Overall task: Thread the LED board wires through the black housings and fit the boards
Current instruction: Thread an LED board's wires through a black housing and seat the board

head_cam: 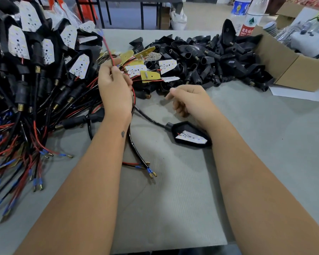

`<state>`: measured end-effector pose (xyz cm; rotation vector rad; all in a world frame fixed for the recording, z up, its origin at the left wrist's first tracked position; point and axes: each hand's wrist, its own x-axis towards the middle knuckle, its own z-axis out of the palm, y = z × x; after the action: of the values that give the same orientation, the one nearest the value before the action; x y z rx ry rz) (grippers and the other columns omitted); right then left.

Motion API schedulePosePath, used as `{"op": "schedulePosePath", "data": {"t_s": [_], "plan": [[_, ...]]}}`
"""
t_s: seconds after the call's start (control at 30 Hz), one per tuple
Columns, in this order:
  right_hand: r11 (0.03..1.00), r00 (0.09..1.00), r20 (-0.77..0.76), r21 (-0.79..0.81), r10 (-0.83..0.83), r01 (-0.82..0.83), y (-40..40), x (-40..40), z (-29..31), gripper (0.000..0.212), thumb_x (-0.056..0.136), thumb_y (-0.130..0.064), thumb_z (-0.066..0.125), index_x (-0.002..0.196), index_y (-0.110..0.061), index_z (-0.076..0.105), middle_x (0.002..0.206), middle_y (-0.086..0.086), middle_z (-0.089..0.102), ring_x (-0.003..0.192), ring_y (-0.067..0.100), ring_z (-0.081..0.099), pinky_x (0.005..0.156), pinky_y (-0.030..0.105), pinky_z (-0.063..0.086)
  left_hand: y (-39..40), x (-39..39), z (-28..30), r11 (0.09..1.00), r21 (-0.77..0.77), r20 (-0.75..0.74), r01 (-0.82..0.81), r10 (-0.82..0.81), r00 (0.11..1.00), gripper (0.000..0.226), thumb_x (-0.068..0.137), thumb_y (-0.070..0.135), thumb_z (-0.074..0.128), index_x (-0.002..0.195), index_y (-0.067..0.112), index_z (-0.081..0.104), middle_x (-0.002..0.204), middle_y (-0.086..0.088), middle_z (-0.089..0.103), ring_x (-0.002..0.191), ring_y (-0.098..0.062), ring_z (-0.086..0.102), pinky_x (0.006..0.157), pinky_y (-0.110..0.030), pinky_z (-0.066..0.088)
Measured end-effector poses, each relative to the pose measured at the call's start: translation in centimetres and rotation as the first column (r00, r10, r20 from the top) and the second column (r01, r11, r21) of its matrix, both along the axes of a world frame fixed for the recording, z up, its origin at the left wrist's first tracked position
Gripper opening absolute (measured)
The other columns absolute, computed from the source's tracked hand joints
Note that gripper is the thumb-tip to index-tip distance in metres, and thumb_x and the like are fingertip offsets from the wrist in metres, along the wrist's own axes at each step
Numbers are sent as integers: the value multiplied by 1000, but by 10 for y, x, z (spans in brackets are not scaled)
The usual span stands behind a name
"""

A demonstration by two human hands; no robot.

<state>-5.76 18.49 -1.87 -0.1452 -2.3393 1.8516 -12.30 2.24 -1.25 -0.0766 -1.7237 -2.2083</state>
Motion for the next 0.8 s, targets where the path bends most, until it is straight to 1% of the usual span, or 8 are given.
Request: {"op": "schedulePosePath", "data": {"t_s": [0.17, 0.23, 0.3, 0.4, 0.5, 0.6, 0.7, 0.8], "plan": [[905, 936, -123, 242, -329, 350, 8, -12, -11, 17, 91, -16, 53, 84, -19, 68, 72, -12, 59, 67, 6, 52, 66, 27, 43, 6, 10, -3, 971, -231, -79, 63, -83, 993, 21, 100, 16, 40, 102, 28, 57, 54, 13, 37, 48, -6, 30, 46, -21, 26], [894, 942, -161, 301, -296, 332, 8, -14, -13, 22, 91, -10, 51, 102, -18, 68, 96, -9, 59, 84, 9, 55, 80, 32, 49, 8, 14, -5, 946, -312, -109, 87, -127, 986, 17, 101, 20, 45, 100, 31, 58, 51, 15, 37, 48, -6, 29, 46, -21, 26], [868, 966, -175, 429, -191, 250, 6, -16, -14, 35, 91, -6, 51, 122, -16, 63, 123, -3, 55, 105, 18, 52, 98, 36, 44, 12, 18, -6, 906, -414, -128, 92, -158, 979, 17, 101, 19, 47, 101, 27, 62, 61, 15, 46, 50, -3, 34, 50, -18, 30], [719, 989, -121, 679, -90, 149, 2, -16, -17, 52, 90, -10, 52, 141, -19, 47, 144, 1, 46, 121, 27, 40, 104, 33, 33, 18, 21, -8, 795, -606, -155, 23, -146, 977, 20, 98, 10, 49, 104, 13, 68, 94, 1, 65, 80, -4, 53, 74, -14, 40], [680, 983, -114, 710, -141, 180, 2, -14, -18, 56, 86, -6, 50, 142, -16, 46, 135, 7, 42, 121, 28, 37, 100, 33, 33, 22, 24, -10, 693, -721, -143, -7, -139, 980, 21, 98, 9, 48, 106, 10, 68, 95, 0, 66, 89, -12, 57, 81, -22, 42], [663, 966, -137, 706, -219, 250, 1, -13, -18, 45, 87, -6, 49, 131, -15, 56, 123, 8, 40, 117, 28, 36, 100, 34, 36, 24, 26, -13, 695, -716, -75, 72, -179, 981, 19, 99, 13, 47, 108, 19, 64, 81, 5, 63, 74, -11, 56, 69, -23, 44], [646, 950, -188, 698, -249, 307, 2, -13, -20, 30, 89, -8, 53, 117, -15, 62, 121, 9, 41, 114, 28, 35, 96, 29, 35, 24, 27, -14, 694, -715, -71, 84, -192, 979, 20, 98, 14, 47, 104, 26, 62, 69, 10, 53, 59, 0, 47, 53, -12, 34], [621, 954, -173, 728, -246, 292, 2, -14, -20, 18, 92, -18, 58, 110, -15, 58, 119, 7, 50, 114, 29, 37, 94, 30, 32, 23, 29, -13, 701, -706, -64, 102, -207, 976, 16, 96, 17, 50, 97, 29, 61, 67, 12, 49, 59, 6, 47, 52, -11, 32]]}}
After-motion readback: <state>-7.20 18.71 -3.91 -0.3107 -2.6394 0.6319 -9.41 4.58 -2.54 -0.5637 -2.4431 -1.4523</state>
